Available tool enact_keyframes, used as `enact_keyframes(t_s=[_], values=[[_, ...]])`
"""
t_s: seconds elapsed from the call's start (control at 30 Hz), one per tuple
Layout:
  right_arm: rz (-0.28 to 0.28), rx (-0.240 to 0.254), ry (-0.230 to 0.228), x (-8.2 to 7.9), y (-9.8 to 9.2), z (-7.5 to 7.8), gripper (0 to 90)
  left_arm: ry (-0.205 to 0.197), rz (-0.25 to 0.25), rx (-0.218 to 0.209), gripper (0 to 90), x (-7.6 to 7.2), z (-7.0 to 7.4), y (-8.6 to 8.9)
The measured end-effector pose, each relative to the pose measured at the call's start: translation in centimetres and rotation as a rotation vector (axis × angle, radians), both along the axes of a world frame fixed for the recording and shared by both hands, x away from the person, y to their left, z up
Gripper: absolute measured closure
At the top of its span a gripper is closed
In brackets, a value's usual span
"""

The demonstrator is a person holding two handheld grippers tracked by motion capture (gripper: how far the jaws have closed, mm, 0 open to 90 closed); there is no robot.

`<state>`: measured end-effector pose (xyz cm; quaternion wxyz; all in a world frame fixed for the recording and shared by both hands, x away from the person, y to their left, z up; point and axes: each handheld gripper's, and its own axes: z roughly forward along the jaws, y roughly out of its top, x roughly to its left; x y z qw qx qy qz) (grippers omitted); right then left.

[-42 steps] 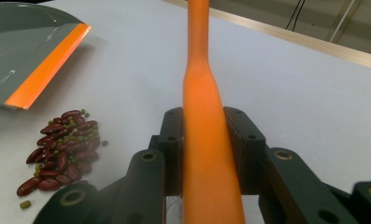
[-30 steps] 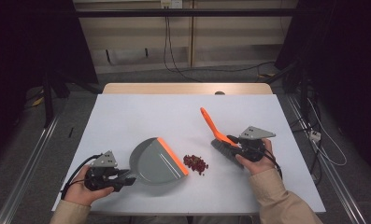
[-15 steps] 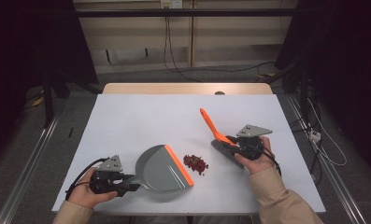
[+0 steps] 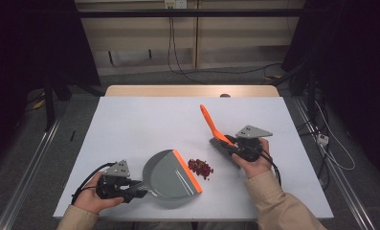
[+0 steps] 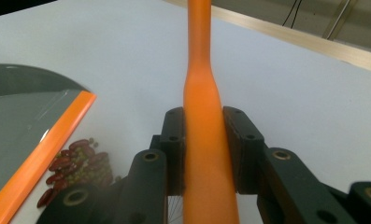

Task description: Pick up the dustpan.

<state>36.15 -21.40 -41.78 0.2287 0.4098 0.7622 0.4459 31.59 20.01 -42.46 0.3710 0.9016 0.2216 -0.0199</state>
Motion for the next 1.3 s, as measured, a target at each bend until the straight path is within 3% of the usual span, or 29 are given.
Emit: enact_keyframes(t_s=[0.33,0.7,0.83,0.97,1.07,1.3], values=[[0.023,-0.024,0.001,0.3,2.7,-0.8,71.5,0.012,-0.018,-0.014,62.7,-0.2,0.0,-0.6],[0.038,-0.073,-0.032,-0.9,4.1,-0.9,71.5,0.019,-0.016,-0.014,62.7,-0.1,0.1,-0.8],[0.030,-0.076,-0.035,-1.2,4.5,-0.9,71.4,0.015,-0.011,0.004,62.6,-0.1,0.2,-1.0],[0.028,-0.078,-0.034,-1.5,4.8,-0.9,71.4,0.025,-0.011,-0.011,62.6,-0.1,0.2,-1.1],[0.027,-0.077,-0.034,-1.8,5.1,-1.0,71.3,0.014,-0.009,0.011,62.5,-0.1,0.3,-1.2],[0.017,-0.071,-0.032,-2.1,5.6,-1.0,71.1,0.033,-0.013,-0.004,62.5,-0.1,0.3,-1.2]])
